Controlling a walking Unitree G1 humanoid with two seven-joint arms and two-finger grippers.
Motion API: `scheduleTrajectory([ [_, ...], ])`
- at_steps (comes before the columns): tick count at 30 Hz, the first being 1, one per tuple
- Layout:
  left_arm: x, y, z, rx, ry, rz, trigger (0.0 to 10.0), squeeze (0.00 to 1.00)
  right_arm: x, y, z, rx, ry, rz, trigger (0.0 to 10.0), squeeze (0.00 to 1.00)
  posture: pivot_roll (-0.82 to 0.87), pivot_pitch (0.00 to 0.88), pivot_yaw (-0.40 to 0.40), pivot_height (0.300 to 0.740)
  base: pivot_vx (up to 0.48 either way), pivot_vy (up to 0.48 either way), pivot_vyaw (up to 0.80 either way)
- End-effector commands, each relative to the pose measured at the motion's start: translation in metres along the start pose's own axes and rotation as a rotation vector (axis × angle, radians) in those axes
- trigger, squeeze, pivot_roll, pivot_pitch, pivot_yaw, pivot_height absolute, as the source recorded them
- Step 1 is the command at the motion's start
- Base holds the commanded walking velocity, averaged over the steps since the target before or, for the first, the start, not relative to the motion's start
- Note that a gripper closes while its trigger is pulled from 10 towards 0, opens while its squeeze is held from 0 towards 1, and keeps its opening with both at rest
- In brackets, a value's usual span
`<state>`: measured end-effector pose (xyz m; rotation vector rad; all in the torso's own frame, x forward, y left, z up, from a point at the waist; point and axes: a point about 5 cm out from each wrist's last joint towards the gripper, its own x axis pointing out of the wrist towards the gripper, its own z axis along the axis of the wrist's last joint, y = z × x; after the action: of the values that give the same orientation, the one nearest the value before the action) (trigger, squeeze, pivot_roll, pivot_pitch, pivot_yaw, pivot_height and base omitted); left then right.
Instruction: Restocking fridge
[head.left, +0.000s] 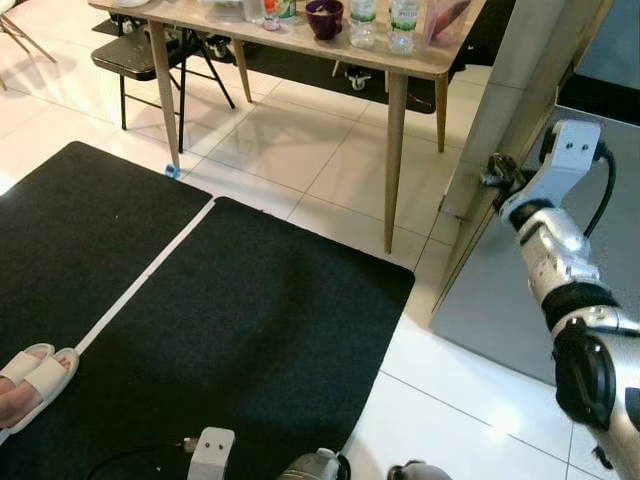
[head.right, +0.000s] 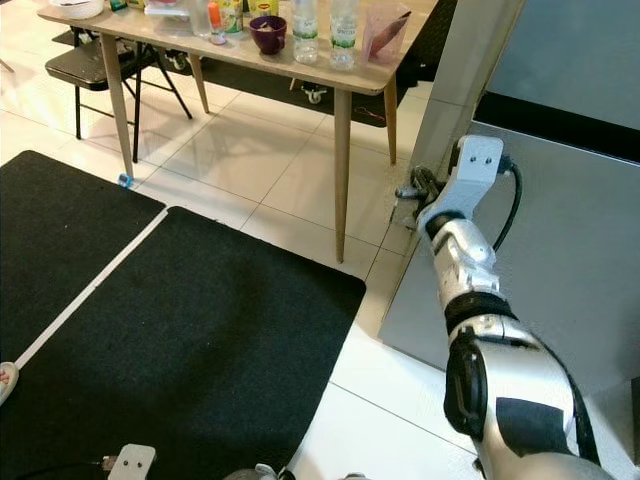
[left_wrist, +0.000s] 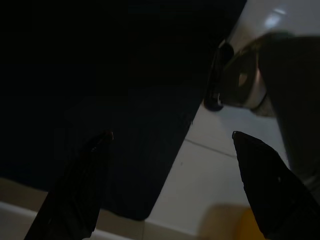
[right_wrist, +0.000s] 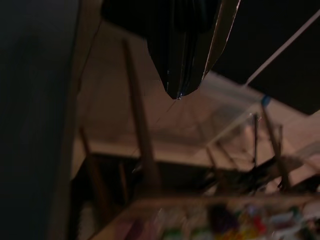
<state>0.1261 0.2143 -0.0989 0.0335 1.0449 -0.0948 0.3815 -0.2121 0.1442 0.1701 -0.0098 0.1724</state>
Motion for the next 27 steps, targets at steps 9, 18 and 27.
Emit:
scheduleTrajectory([
  [9,0.000,0.000,-0.001,0.001,0.023,-0.001,10.0,0.00,-0.115,-0.017,-0.155,-0.037,0.586,-0.122,10.0,0.00,0.02,0.169,0.024,0.740,0.000,0.000,0.00],
  [18,0.006,-0.008,0.011,0.004,0.003,-0.009,10.0,0.00,-0.216,-0.025,-0.216,-0.030,0.957,-0.267,10.0,0.00,0.00,0.121,0.003,0.740,0.000,0.000,0.00],
  [27,0.008,-0.011,0.016,-0.009,-0.004,-0.004,10.0,0.00,-0.241,-0.025,-0.226,-0.029,1.041,-0.295,10.0,0.00,0.00,0.086,-0.007,0.740,0.000,0.000,0.52],
])
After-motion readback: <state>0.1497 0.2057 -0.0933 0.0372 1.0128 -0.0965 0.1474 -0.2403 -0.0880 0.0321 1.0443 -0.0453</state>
